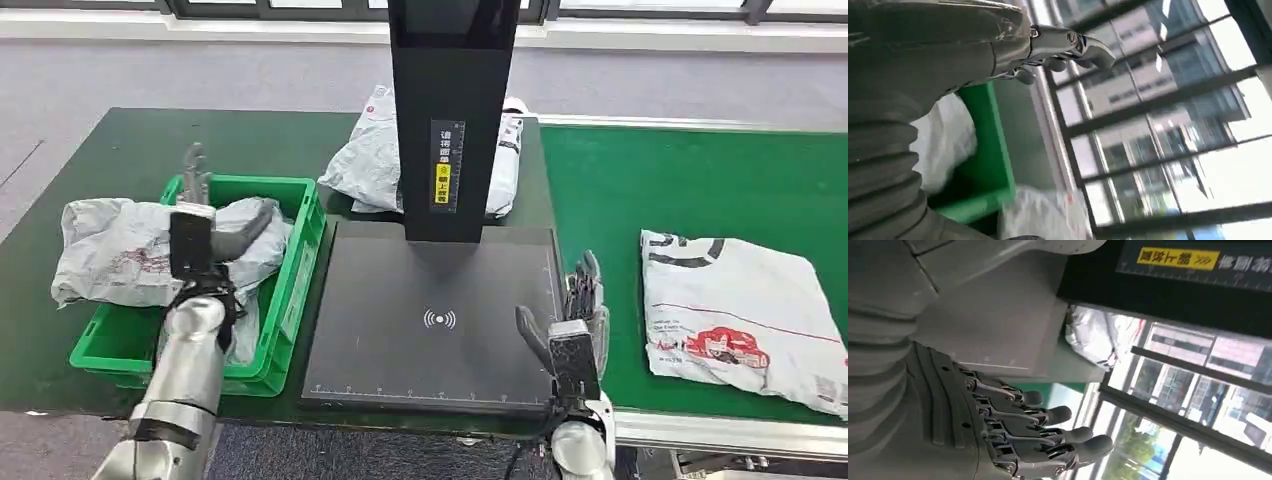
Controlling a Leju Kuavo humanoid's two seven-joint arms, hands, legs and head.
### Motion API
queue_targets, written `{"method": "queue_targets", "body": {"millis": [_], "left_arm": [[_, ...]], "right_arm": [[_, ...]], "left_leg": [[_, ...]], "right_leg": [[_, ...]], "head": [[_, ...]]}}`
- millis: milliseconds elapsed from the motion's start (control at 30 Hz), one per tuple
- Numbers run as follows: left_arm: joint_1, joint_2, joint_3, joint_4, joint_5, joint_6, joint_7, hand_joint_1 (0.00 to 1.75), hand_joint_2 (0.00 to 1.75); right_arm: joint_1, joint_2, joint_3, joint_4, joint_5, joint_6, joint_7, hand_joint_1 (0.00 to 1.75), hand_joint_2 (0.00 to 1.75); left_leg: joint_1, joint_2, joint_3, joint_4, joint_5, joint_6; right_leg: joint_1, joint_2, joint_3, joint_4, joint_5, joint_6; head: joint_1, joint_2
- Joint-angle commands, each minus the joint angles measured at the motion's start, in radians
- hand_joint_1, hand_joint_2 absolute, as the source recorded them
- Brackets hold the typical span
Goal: Moved the parcel from conveyor to table for the left to box.
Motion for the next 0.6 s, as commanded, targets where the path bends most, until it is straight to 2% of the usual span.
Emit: {"method": "queue_targets", "body": {"millis": [33, 167, 300, 333, 600], "left_arm": [[0.028, -0.105, -0.279, 0.103, 0.028, 0.005, 0.017, 0.00, 1.75], [-0.013, -0.114, -0.294, 0.260, 0.098, -0.058, 0.025, 0.00, 1.75], [-0.033, -0.118, -0.308, 0.334, 0.097, -0.069, 0.016, 0.00, 1.75], [-0.039, -0.123, -0.318, 0.364, 0.090, -0.077, 0.014, 0.00, 1.75], [-0.045, -0.135, -0.349, 0.396, 0.063, -0.075, 0.027, 0.00, 1.75]], "right_arm": [[-0.123, -0.021, 0.059, 0.189, 0.063, -0.007, 0.018, 0.00, 1.75], [-0.146, -0.016, 0.058, 0.244, 0.070, -0.008, 0.018, 0.00, 1.75], [-0.161, -0.014, 0.056, 0.277, 0.084, -0.023, 0.018, 0.00, 1.75], [-0.172, -0.015, 0.048, 0.301, 0.109, -0.061, 0.026, 0.00, 1.75], [-0.199, -0.032, 0.022, 0.349, 0.127, -0.090, 0.037, 0.00, 1.75]], "left_leg": [[-0.001, 0.000, 0.004, -0.004, 0.001, 0.004], [-0.002, -0.001, 0.004, -0.004, 0.001, 0.003], [-0.001, 0.001, 0.003, -0.002, 0.000, 0.002], [-0.001, 0.001, 0.004, -0.003, 0.001, 0.004], [-0.001, 0.000, 0.003, -0.002, 0.000, 0.003]], "right_leg": [[0.000, -0.003, 0.005, -0.004, 0.001, -0.003], [0.000, -0.003, 0.004, -0.003, 0.001, -0.003], [0.000, 0.000, 0.003, -0.002, 0.000, -0.002], [0.000, -0.001, 0.003, -0.003, 0.001, -0.003], [0.000, -0.002, 0.003, -0.002, 0.000, -0.003]], "head": [[0.000, 0.000], [0.000, 0.000], [0.000, 0.000], [0.000, 0.000], [0.000, 0.000]]}}
